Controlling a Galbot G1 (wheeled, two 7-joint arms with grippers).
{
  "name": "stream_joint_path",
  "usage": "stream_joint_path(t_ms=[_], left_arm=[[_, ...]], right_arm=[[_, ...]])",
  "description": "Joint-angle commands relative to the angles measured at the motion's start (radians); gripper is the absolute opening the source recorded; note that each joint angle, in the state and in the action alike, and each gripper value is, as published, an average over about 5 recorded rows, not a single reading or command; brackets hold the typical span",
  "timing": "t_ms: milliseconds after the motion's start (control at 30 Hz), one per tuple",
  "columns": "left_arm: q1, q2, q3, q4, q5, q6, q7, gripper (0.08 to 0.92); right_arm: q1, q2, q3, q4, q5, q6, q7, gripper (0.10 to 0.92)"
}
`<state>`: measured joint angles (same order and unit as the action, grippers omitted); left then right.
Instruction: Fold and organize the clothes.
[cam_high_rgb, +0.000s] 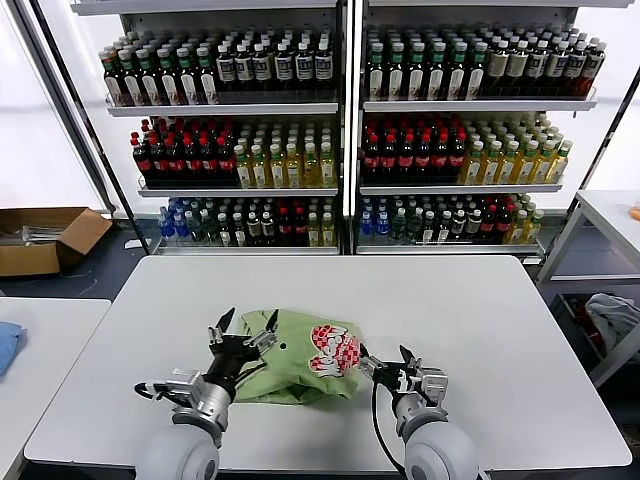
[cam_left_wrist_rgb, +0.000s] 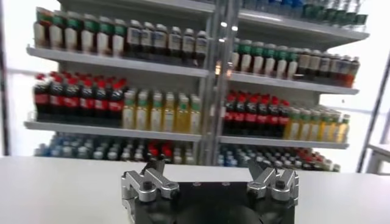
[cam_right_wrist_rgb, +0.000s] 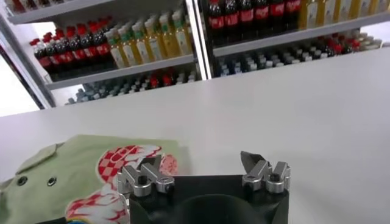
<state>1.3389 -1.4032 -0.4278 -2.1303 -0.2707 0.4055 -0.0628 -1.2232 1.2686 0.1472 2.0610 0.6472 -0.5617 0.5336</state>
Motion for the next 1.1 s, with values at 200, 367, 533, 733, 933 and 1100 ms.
stream_joint_path(t_ms=[200,367,533,733,933,1100], left_arm=[[0.033,0.037,-0.115,-0.025,0.002,0.008,-0.026,0.823],[0.037,0.036,-0.117,-0.021,0.001,0.007,-0.028,0.823],[0.034,0.036,-0.115,-0.016,0.001,0.011,-0.030,0.823],[0.031,0.036,-0.116,-0.004,-0.003,0.012,-0.030,0.823],[0.027,0.037,-0.118,-0.001,-0.013,0.015,-0.030,0.823],[0.022,0.036,-0.120,0.004,-0.025,0.018,-0.032,0.823]], right_arm=[[0.022,0.018,-0.053,-0.020,0.050,-0.017,0.069,0.823],[0.023,0.021,-0.066,-0.026,0.045,-0.017,0.068,0.823],[0.028,0.028,-0.093,-0.039,0.033,-0.017,0.061,0.789],[0.043,0.041,-0.128,-0.074,0.026,-0.016,0.051,0.630],[0.055,0.052,-0.142,-0.114,0.038,-0.016,0.048,0.565],[0.054,0.051,-0.116,-0.120,0.065,-0.016,0.050,0.555]])
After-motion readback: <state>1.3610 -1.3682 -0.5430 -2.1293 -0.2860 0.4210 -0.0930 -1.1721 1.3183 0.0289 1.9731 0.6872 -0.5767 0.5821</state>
